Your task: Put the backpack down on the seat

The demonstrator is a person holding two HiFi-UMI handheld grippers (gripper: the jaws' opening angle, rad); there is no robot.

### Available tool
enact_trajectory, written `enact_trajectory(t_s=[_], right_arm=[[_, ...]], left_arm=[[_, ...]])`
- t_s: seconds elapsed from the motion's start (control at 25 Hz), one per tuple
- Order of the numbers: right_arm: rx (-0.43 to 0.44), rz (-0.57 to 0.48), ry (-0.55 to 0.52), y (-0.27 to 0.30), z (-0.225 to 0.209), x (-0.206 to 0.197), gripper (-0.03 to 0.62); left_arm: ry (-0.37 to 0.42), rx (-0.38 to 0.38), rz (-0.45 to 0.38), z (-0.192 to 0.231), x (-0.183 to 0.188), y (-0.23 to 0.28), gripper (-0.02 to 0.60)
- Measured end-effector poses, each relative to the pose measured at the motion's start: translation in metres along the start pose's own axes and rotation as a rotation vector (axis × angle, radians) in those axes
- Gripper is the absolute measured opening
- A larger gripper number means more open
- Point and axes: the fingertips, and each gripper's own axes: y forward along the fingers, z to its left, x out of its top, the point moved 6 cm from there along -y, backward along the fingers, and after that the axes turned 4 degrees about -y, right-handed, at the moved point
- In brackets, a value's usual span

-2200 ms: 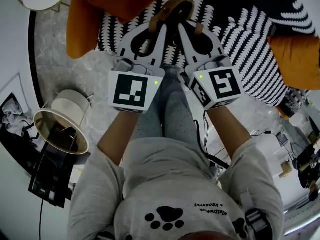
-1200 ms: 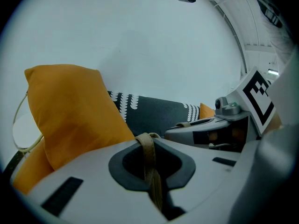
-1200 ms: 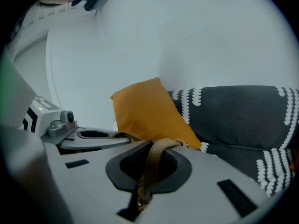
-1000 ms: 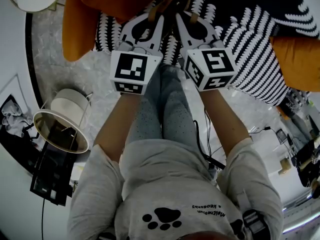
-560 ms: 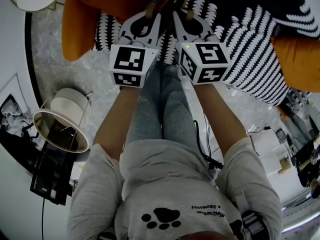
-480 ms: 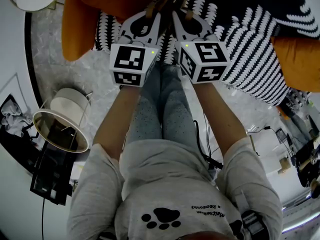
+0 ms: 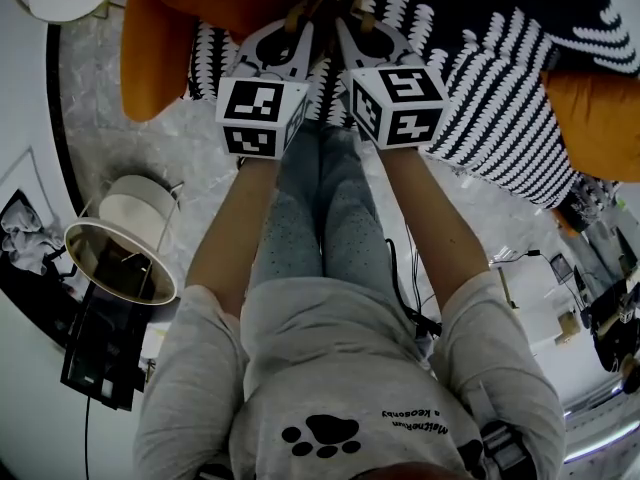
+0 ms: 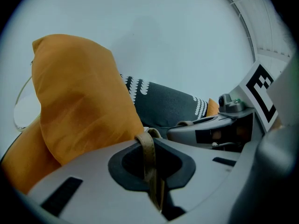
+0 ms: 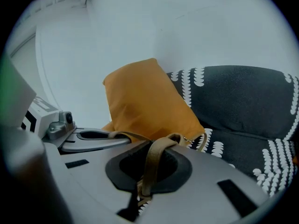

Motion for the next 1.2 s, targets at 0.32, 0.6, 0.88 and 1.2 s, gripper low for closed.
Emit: enact_trajectory(t_s=[0.32, 0.6, 0.88, 1.2], right_arm=[[-0.014, 0.018, 0.010, 0.001, -0.002, -0.002, 0.032], [-0.011, 0.050, 0.034, 0.010, -0.001, -0.007, 0.032], [-0.040, 0.059, 0.050, 0.009, 0.002, -0.012, 0.057], [-0.144, 0.107, -0.020, 0.004, 0.002, -0.015, 0.253]], left_arm=[[0.011, 0.014, 0.011, 0.006, -0.001, 0.003, 0.020], [-0.007, 0.005, 0.028, 0.013, -0.006, 0.008, 0.020], [-0.011, -0.004, 0.031, 0.017, -0.009, 0.003, 0.029], [0.005, 0.023, 0.062, 0.023, -0.019, -0.005, 0.242]])
